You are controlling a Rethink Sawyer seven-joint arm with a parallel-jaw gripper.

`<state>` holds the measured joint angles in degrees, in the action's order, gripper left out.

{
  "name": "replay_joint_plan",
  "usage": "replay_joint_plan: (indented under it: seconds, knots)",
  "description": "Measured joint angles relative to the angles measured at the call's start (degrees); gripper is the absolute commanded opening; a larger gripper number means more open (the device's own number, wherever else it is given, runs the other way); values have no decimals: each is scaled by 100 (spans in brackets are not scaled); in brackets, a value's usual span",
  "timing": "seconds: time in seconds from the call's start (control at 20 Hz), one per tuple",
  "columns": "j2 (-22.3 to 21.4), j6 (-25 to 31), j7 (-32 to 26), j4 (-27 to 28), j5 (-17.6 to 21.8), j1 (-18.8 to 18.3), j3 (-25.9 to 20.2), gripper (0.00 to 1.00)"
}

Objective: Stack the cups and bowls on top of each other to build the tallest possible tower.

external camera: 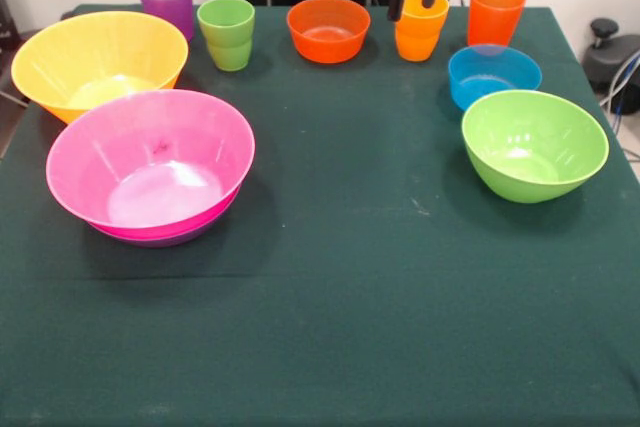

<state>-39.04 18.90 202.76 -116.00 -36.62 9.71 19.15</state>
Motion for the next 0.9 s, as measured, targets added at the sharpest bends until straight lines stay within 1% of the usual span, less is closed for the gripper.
replay_joint_plan:
  seconds: [0.1,0.4,0.55,0.7,0.9]
  knots:
    - [-18,-169,0,-107,157,-143,-158,100]
    - [-18,-462,0,-244,487,-372,-439,100]
    - [-17,-540,0,-265,584,-430,-540,100]
    - [54,-704,0,-265,762,-500,-685,100]
    - [141,-765,0,-264,848,-533,-753,100]
